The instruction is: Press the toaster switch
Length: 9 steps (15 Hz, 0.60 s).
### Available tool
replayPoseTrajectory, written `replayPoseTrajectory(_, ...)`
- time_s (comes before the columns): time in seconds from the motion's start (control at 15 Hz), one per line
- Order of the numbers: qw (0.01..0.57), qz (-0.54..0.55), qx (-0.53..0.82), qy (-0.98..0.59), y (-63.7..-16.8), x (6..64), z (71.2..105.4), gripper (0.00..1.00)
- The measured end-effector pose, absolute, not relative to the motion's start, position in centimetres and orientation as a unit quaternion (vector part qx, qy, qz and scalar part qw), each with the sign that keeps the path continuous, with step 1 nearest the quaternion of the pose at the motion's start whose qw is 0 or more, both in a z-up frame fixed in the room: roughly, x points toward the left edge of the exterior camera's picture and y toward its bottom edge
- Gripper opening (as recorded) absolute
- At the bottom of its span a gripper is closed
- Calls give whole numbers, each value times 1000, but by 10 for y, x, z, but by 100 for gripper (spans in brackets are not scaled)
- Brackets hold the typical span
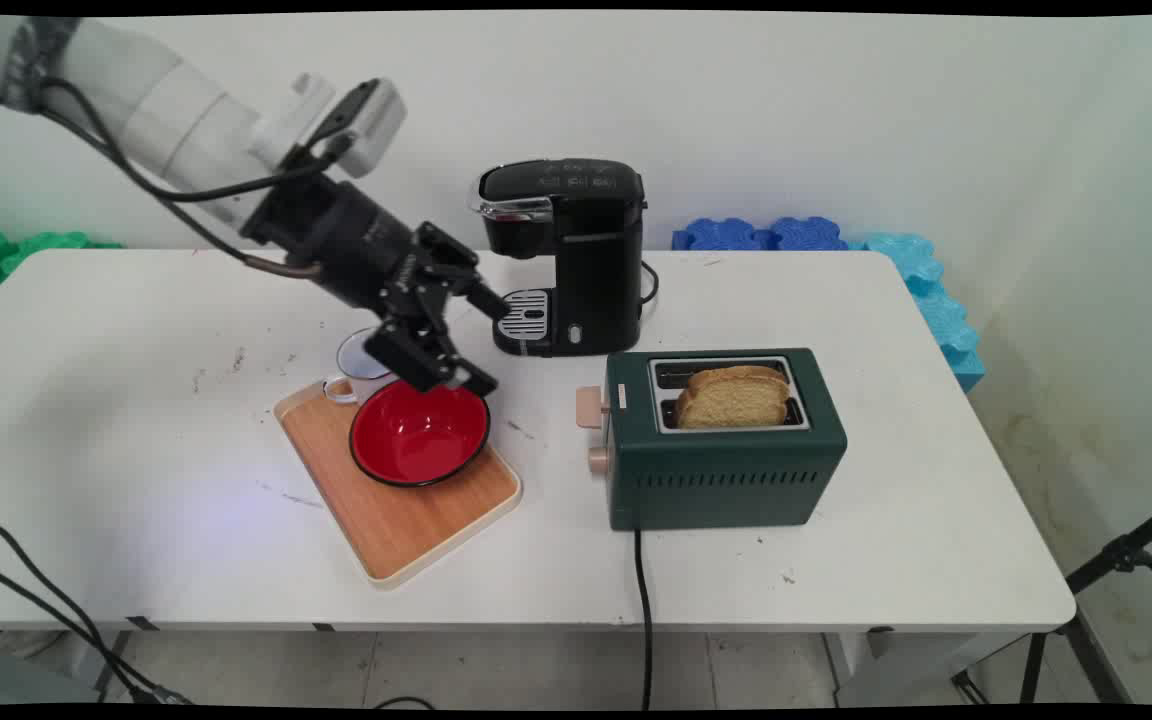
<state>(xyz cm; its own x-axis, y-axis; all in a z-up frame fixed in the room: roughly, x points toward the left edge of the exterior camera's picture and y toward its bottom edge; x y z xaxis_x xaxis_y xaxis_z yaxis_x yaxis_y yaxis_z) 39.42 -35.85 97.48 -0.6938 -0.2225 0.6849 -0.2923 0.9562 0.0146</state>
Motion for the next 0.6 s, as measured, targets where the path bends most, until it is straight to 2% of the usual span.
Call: replayPoseTrajectory(0.6,348,62,135,-926,-387,341,963,100)
